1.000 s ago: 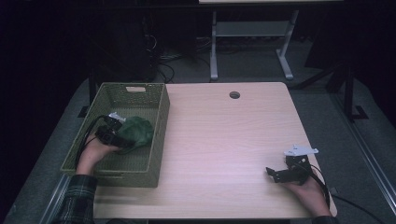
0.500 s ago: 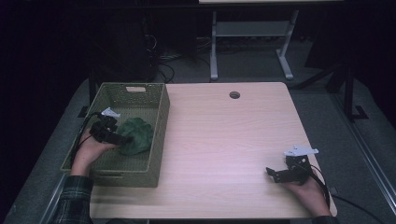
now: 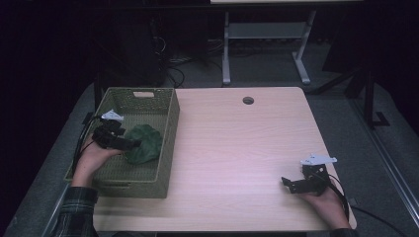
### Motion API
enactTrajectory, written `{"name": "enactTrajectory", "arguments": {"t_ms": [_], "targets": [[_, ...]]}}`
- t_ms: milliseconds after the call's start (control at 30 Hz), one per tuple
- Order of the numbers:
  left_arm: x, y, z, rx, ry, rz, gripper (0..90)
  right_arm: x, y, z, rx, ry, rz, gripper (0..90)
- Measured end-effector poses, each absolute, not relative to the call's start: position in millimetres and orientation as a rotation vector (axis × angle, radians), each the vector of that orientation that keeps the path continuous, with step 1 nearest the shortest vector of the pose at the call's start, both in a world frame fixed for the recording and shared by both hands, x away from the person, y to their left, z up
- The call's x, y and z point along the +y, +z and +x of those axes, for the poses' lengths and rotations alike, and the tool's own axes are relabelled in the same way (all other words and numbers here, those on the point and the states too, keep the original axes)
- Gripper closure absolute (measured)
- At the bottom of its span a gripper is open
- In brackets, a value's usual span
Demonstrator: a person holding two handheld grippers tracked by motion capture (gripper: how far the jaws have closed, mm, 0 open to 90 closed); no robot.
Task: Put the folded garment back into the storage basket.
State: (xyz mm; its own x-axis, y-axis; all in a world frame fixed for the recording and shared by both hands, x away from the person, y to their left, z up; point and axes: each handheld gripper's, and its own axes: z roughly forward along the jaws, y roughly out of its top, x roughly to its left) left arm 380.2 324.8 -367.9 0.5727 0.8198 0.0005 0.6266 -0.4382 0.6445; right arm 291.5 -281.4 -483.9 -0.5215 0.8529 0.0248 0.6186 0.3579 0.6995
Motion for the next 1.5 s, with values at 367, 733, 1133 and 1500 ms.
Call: {"name": "enactTrajectory", "arguments": {"t_ms": [367, 733, 1133, 1500], "targets": [[297, -351, 377, 1.058, 0.401, 2.177, 14.0, -281, -484, 292, 2.282, 0.950, 1.295, 0.0], [261, -338, 371, 0.935, 0.373, 2.184, 14.1, -281, -484, 291, 2.282, 0.950, 1.296, 0.0], [211, -334, 363, 0.817, 0.342, 2.200, 14.1, -281, -484, 292, 2.280, 0.951, 1.297, 0.0], [157, -346, 354, 0.756, 0.312, 2.199, 14.5, -281, -484, 292, 2.282, 0.950, 1.296, 0.0]]}}
